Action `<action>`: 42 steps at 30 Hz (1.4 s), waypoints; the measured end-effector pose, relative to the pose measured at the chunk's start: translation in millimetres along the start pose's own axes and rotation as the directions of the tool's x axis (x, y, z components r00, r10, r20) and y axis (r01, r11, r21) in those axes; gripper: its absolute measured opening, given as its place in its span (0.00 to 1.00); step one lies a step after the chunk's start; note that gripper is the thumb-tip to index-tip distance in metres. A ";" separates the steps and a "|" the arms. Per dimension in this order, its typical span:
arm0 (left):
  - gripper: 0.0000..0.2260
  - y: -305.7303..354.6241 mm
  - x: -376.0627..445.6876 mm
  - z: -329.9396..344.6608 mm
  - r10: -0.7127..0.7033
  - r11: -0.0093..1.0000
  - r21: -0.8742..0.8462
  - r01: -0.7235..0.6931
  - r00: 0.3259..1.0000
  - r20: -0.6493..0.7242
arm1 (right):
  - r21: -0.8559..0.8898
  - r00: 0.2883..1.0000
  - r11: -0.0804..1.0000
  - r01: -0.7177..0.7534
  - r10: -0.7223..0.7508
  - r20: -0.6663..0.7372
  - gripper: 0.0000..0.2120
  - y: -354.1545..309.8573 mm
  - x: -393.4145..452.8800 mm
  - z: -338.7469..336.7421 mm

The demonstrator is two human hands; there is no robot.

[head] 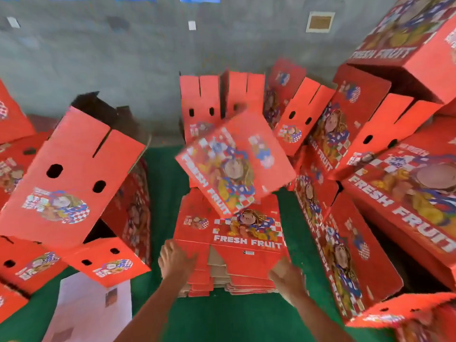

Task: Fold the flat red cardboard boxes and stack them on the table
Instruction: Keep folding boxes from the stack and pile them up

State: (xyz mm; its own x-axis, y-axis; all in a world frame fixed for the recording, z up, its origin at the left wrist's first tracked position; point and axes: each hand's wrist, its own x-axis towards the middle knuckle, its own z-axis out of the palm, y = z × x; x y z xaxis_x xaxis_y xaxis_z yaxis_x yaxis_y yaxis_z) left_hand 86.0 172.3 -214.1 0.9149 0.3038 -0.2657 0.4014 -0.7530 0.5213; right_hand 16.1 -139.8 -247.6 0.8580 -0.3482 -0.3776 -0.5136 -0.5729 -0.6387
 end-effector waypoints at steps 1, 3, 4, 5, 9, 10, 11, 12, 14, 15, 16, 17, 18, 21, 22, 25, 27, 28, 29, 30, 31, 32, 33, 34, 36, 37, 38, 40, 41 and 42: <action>0.43 -3.3 8.5 1.9 -0.025 0.999 -0.022 0.025 1.000 0.001 | -0.045 0.998 0.998 -0.042 0.040 -0.046 0.28 0.8 5.4 0.4; 0.38 -9.3 21.3 5.0 -0.054 0.998 -0.022 0.054 0.998 0.020 | -0.125 0.992 0.986 -0.112 0.103 -0.075 0.33 -0.6 15.1 -1.4; 0.37 -12.0 25.1 6.1 -0.043 0.999 0.002 0.043 0.999 0.032 | -0.163 0.991 0.979 -0.126 0.117 -0.064 0.35 -3.1 18.8 -3.2; 0.37 -15.4 27.3 8.2 -0.028 0.999 0.021 0.027 0.999 0.041 | -0.177 0.990 0.974 -0.139 0.130 -0.058 0.36 -4.7 21.1 -3.9; 0.25 -15.9 23.4 8.7 0.023 1.000 0.004 -0.023 0.999 -0.035 | -0.092 0.982 0.982 -0.167 0.157 -0.104 0.38 -5.6 26.0 -2.6; 0.17 -14.2 20.8 7.0 0.031 0.999 -0.029 -0.034 0.997 -0.069 | -0.045 0.980 0.983 -0.179 0.173 -0.101 0.38 -4.8 26.1 -2.2; 0.10 -13.5 18.7 5.9 0.026 0.997 -0.073 -0.033 0.995 -0.094 | 0.021 0.974 0.979 -0.203 0.204 -0.095 0.36 -5.5 24.5 -2.6; 0.10 -12.0 15.8 3.2 0.004 0.993 -0.116 -0.018 0.993 -0.116 | 0.093 0.969 0.971 -0.220 0.228 -0.091 0.32 -7.6 21.6 -4.1; 0.12 -12.1 9.4 -6.0 -0.045 0.982 -0.189 0.018 0.989 -0.142 | 0.204 0.962 0.952 -0.228 0.252 -0.102 0.25 -14.0 14.7 -8.3; 0.11 -13.0 6.7 -12.1 -0.053 0.971 -0.238 0.016 0.987 -0.149 | 0.247 0.960 0.944 -0.220 0.255 -0.119 0.22 -17.2 11.8 -11.4; 0.11 -14.7 4.2 -18.2 -0.051 0.957 -0.290 0.004 0.987 -0.153 | 0.288 0.957 0.935 -0.205 0.253 -0.140 0.20 -19.7 9.1 -14.9; 0.12 -16.2 2.4 -25.4 -0.045 0.935 -0.354 -0.011 0.988 -0.149 | 0.334 0.957 0.925 -0.180 0.243 -0.157 0.18 -21.7 6.4 -18.5; 0.12 -17.8 1.4 -32.2 -0.035 0.912 -0.411 -0.022 0.991 -0.132 | 0.390 0.959 0.907 -0.157 0.235 -0.160 0.17 -23.3 3.3 -22.0; 0.19 -19.1 -5.8 -49.1 0.064 0.885 -0.456 -0.099 0.994 -0.091 | 0.605 0.971 0.789 -0.102 0.212 -0.113 0.15 -27.0 -8.8 -31.8; 0.20 -18.7 -7.8 -53.8 0.084 0.877 -0.467 -0.114 0.993 -0.086 | 0.659 0.968 0.747 -0.090 0.221 -0.119 0.11 -29.8 -14.7 -34.8; 0.14 -17.3 -16.4 -72.7 0.116 0.849 -0.509 -0.144 0.989 -0.086 | 0.744 0.953 0.667 0.018 0.213 -0.214 0.07 -37.3 -31.0 -41.2; 0.10 -18.2 -28.2 -88.1 0.133 0.823 -0.548 -0.150 0.989 -0.072 | 0.795 0.948 0.597 0.106 0.181 -0.262 0.08 -47.3 -43.0 -46.7; 0.16 -18.4 -34.7 -96.9 0.153 0.823 -0.541 -0.171 0.985 -0.079 | 0.826 0.947 0.548 0.136 0.174 -0.271 0.08 -53.7 -50.1 -51.0; 0.21 -17.8 -44.3 -106.7 0.186 0.814 -0.545 -0.201 0.979 -0.083 | 0.856 0.946 0.489 0.168 0.163 -0.279 0.08 -59.8 -57.3 -56.4; 0.24 -15.4 -54.2 -116.6 0.217 0.790 -0.571 -0.225 0.973 -0.083 | 0.872 0.944 0.445 0.204 0.147 -0.296 0.09 -66.3 -65.1 -63.1; 0.24 -12.6 -65.0 -126.2 0.235 0.750 -0.619 -0.234 0.969 -0.083 | 0.881 0.940 0.405 0.246 0.121 -0.319 0.09 -71.9 -73.8 -69.5; 0.23 -10.6 -75.6 -135.6 0.239 0.704 -0.670 -0.237 0.967 -0.090 | 0.875 0.934 0.393 0.283 0.095 -0.344 0.07 -77.0 -84.0 -76.0; 0.22 -8.1 -86.3 -144.5 0.243 0.658 -0.710 -0.252 0.963 -0.116 | 0.871 0.930 0.378 0.313 0.064 -0.362 0.03 -81.0 -94.8 -83.0; 0.21 -5.2 -97.4 -153.8 0.253 0.620 -0.731 -0.284 0.955 -0.157 | 0.865 0.926 0.375 0.334 0.038 -0.375 0.03 -83.7 -106.3 -90.8; 0.20 -1.0 -115.9 -173.0 0.279 0.575 -0.735 -0.360 0.930 -0.237 | 0.804 0.907 0.448 0.390 -0.036 -0.419 0.11 -85.6 -123.8 -109.8; 0.19 1.2 -123.7 -182.4 0.302 0.570 -0.717 -0.401 0.914 -0.271 | 0.745 0.892 0.521 0.417 -0.075 -0.446 0.15 -86.6 -131.5 -121.0; 0.17 3.4 -130.3 -191.1 0.325 0.573 -0.694 -0.435 0.898 -0.295 | 0.676 0.879 0.599 0.429 -0.103 -0.466 0.20 -88.1 -138.6 -132.6; 0.15 6.7 -138.5 -204.0 0.330 0.571 -0.674 -0.469 0.882 -0.335 | 0.551 0.859 0.718 0.424 -0.126 -0.496 0.29 -93.4 -151.8 -152.4; 0.16 8.4 -142.0 -207.5 0.315 0.577 -0.660 -0.482 0.876 -0.364 | 0.501 0.849 0.759 0.416 -0.127 -0.513 0.32 -96.5 -157.0 -160.2; 0.19 10.2 -145.1 -209.5 0.303 0.592 -0.633 -0.498 0.866 -0.398 | 0.459 0.842 0.791 0.406 -0.129 -0.523 0.35 -99.4 -160.6 -166.1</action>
State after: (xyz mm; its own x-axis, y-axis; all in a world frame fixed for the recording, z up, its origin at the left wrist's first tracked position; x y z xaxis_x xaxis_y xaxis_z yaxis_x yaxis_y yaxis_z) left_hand -33.9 242.8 -0.3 0.9305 0.2671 0.2506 -0.1917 -0.2281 0.9546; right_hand -71.6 -150.1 -12.1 0.7858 -0.6077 0.1150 -0.0551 -0.2540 -0.9656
